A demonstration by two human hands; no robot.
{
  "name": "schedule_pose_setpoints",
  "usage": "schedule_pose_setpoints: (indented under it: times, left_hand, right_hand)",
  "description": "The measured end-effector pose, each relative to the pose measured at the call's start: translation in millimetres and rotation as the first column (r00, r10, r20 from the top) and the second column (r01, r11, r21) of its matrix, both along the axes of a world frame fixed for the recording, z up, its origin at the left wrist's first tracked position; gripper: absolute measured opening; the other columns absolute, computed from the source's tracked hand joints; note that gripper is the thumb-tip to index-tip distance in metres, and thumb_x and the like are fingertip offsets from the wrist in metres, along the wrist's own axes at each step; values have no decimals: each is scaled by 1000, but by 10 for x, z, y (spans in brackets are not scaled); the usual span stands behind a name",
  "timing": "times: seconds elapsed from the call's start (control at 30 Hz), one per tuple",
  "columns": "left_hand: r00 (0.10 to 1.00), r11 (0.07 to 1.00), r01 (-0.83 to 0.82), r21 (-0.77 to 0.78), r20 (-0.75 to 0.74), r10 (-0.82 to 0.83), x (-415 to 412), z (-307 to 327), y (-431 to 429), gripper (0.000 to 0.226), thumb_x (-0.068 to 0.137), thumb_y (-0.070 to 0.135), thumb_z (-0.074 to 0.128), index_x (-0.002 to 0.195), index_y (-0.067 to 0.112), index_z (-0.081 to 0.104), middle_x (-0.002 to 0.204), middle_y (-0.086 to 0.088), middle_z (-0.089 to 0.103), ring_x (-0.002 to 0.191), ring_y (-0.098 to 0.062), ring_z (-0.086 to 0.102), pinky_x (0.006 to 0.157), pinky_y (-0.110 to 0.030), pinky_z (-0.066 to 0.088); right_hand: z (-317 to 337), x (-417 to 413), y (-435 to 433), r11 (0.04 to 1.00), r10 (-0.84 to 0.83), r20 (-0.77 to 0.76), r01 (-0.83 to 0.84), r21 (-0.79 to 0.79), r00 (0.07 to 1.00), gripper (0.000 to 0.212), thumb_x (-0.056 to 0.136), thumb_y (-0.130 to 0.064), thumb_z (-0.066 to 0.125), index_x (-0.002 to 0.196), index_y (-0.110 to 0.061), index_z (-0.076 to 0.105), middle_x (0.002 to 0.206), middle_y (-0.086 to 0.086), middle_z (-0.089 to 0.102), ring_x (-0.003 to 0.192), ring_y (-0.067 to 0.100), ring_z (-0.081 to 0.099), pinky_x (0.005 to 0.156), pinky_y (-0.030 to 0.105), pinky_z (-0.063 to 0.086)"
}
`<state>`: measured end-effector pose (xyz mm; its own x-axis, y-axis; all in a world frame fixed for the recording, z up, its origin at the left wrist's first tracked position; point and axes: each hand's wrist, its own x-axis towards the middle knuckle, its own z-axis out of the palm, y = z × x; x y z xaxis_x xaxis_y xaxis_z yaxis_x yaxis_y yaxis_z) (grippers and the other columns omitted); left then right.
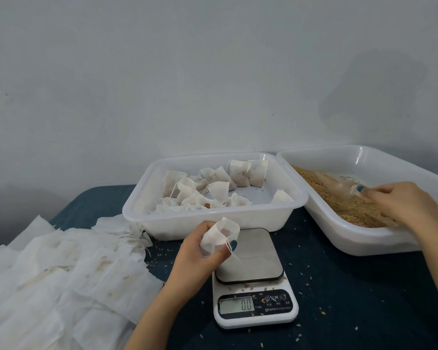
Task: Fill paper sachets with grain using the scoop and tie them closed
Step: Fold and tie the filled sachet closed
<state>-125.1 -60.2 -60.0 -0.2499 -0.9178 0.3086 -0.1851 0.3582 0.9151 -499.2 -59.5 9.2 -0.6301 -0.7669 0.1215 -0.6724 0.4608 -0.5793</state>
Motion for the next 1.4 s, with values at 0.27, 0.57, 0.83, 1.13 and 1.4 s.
schedule_pose_setpoints:
  times: [0.27, 0.57, 0.83, 1.13, 1.4]
  left_hand:
    - [999, 999, -17, 46, -40, 18, 27, -11, -12, 17, 82, 34, 71, 98, 30, 67, 85, 8, 68, 72, 0, 58, 64, -13, 48]
    - [999, 998, -39, 53, 12, 38, 38, -23, -31, 22, 78, 36, 74, 99, 31, 67, 88, 10, 71, 78, 0, 62, 69, -9, 45]
    - [998, 994, -62, 86, 35, 59, 84, -7, -46, 20, 85, 23, 78, 100, 27, 66, 94, 8, 72, 87, -10, 66, 75, -19, 51]
    - [998, 998, -17, 55, 58, 14, 77, 20, -29, 25, 83, 15, 78, 102, 27, 67, 95, 8, 73, 89, -9, 66, 75, -15, 50]
    - [996, 998, 50, 27, 77, -52, 57, 8, -21, 25, 82, 25, 75, 106, 29, 67, 95, 5, 72, 90, -17, 66, 79, -27, 52]
  right_hand:
    - [31, 186, 182, 970, 118, 19, -111, -215, 993, 40, 75, -73, 63, 94, -39, 73, 89, -12, 69, 77, 22, 63, 66, 35, 47]
    - [195, 512, 284, 759, 629, 88, -587, -280, 772, 22, 69, -55, 75, 90, -51, 74, 92, -23, 74, 72, 2, 68, 60, 27, 51]
    - [202, 688, 171, 597, 802, 85, -793, -121, 591, 26, 66, -51, 80, 92, -47, 77, 91, -14, 76, 51, 0, 54, 43, 15, 40]
    - [575, 856, 121, 511, 860, 21, -860, 2, 511, 43, 58, -72, 78, 94, -49, 75, 91, -13, 76, 81, 34, 69, 72, 50, 58]
    - [931, 1038, 104, 460, 888, -64, -875, 151, 455, 37, 56, -72, 73, 90, -58, 71, 78, -25, 72, 48, 14, 59, 47, 16, 44]
